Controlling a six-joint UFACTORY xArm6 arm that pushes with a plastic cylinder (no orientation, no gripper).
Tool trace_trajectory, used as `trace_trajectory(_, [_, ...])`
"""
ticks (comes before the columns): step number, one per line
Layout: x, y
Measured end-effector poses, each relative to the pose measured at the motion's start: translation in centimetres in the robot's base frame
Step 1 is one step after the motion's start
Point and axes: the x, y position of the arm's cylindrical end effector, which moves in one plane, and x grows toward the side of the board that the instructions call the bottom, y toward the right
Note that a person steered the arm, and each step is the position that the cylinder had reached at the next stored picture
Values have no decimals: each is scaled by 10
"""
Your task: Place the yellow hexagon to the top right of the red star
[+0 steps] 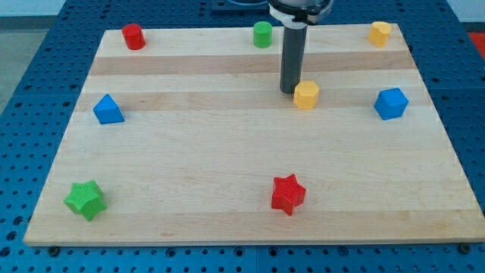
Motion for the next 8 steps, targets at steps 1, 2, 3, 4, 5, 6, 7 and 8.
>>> trace_trajectory(1, [0,10])
trace_trajectory(2, [1,24])
trace_trajectory(3, [2,40])
trace_trajectory(4, [8,52])
trace_trajectory(5, [36,52])
trace_trajectory(6, [63,55])
trace_trajectory(7, [69,67])
trace_trajectory(8, [78,86])
